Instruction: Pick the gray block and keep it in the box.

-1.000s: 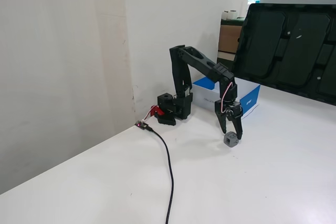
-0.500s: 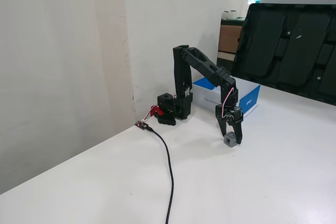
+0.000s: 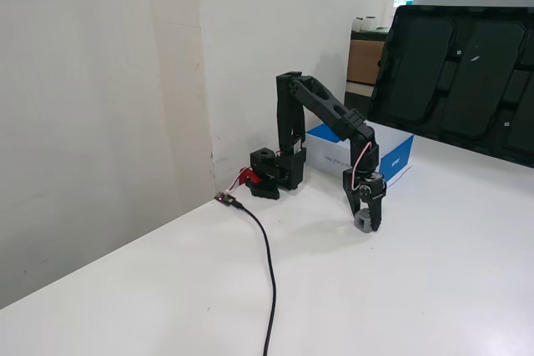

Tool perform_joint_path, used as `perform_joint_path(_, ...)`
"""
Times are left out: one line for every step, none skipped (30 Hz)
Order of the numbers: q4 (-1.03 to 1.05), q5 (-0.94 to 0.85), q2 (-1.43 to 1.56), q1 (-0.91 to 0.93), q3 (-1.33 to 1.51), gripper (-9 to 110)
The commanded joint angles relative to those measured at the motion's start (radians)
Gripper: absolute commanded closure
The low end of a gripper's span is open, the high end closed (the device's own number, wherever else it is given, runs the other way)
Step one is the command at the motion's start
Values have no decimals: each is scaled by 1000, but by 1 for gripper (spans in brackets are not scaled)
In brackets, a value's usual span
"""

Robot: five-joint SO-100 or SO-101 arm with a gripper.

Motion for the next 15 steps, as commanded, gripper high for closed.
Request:
perform_joint_path(-12,3,8,3,-67,88)
perform_joint_path(-12,-3,6,2,-69,90)
perform_joint_path(-12,-5,6,0,-71,91)
perform_joint_path(-12,-6,6,-2,-72,91)
perform_joint_path(-12,-6,8,-2,-74,91)
perform_joint_path(-12,-8,12,-2,-77,91)
perform_joint_path(-12,-8,20,0,-78,91)
perform_joint_path(-12,-9,32,0,-80,91)
perform_joint_path(-9,-9,46,0,-83,91)
perform_joint_path(-3,-11,64,0,-89,91)
perform_joint_path(8,-11,83,0,-98,91)
perform_joint_path(26,-11,103,0,-114,91)
perform_joint_path(52,-12,121,-5,-138,91)
perform_joint_path(72,-23,143,-11,-158,91)
perform_joint_path(86,-31,164,-17,-176,90)
